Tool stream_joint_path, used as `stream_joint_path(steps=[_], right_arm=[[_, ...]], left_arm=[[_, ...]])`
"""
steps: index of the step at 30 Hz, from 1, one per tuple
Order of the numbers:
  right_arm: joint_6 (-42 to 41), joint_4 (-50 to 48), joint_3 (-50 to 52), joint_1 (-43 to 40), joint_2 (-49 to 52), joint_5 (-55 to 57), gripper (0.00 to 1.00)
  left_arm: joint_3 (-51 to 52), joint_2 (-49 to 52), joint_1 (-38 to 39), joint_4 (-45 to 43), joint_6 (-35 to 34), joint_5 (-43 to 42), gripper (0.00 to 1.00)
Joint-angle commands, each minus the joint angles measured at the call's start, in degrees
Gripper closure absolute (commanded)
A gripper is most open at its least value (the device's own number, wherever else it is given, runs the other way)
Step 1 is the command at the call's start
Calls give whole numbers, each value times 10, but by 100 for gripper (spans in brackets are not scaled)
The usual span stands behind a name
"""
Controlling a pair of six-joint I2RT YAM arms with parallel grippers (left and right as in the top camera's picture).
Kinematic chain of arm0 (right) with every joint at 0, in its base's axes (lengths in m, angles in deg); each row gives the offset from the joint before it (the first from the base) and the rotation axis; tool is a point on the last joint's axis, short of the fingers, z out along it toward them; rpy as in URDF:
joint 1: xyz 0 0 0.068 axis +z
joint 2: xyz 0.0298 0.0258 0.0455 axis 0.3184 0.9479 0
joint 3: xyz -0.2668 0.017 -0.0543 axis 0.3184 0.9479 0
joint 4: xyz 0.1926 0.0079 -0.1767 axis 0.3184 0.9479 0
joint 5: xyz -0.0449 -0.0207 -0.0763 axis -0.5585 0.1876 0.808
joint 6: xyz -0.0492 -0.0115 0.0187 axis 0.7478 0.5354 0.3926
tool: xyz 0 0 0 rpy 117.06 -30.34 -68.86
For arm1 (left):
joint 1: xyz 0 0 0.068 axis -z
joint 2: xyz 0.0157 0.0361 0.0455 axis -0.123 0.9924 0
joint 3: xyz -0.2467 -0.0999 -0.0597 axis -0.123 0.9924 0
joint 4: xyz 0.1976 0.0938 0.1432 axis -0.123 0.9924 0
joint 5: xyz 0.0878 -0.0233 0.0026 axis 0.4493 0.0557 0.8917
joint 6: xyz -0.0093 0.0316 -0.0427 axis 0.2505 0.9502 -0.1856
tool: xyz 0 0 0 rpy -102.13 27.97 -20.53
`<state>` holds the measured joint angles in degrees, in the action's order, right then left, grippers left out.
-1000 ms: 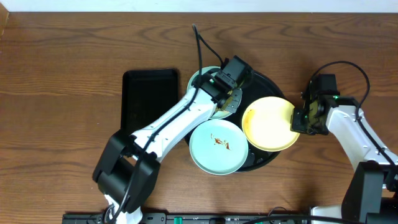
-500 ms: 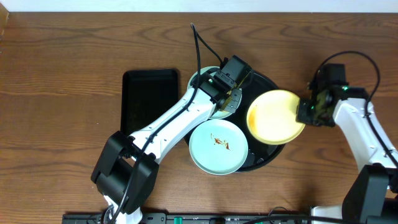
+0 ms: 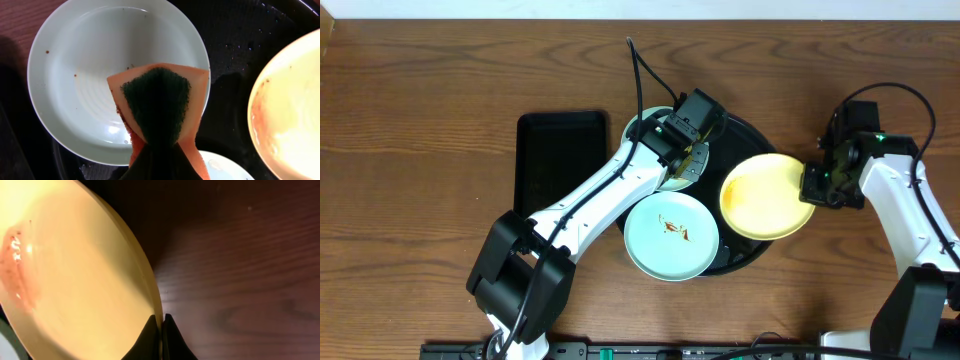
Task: Clean dirty plates on tray and stack at the side
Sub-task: 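Lift the yellow plate with the right gripper and move it right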
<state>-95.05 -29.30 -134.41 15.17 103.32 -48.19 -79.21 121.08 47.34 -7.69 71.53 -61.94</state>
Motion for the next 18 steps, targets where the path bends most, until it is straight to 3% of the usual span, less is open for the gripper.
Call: stream_joint_path(steps=[1,6,11,18], right_arm=[[7,0,-25,0,-9,12,99],[21,7,-35,12,-11,16,99],[22,4,-37,42,-29,97,99],[19,-33,-42,108,-86,218,99]], left_arm=[[-8,-9,-1,0,-3,11,92],[-8,-11,-2,2,-3,11,92],[-8,-25,-12,11,-3,3,92],[-8,-46,-80,48,-3,-127,93]])
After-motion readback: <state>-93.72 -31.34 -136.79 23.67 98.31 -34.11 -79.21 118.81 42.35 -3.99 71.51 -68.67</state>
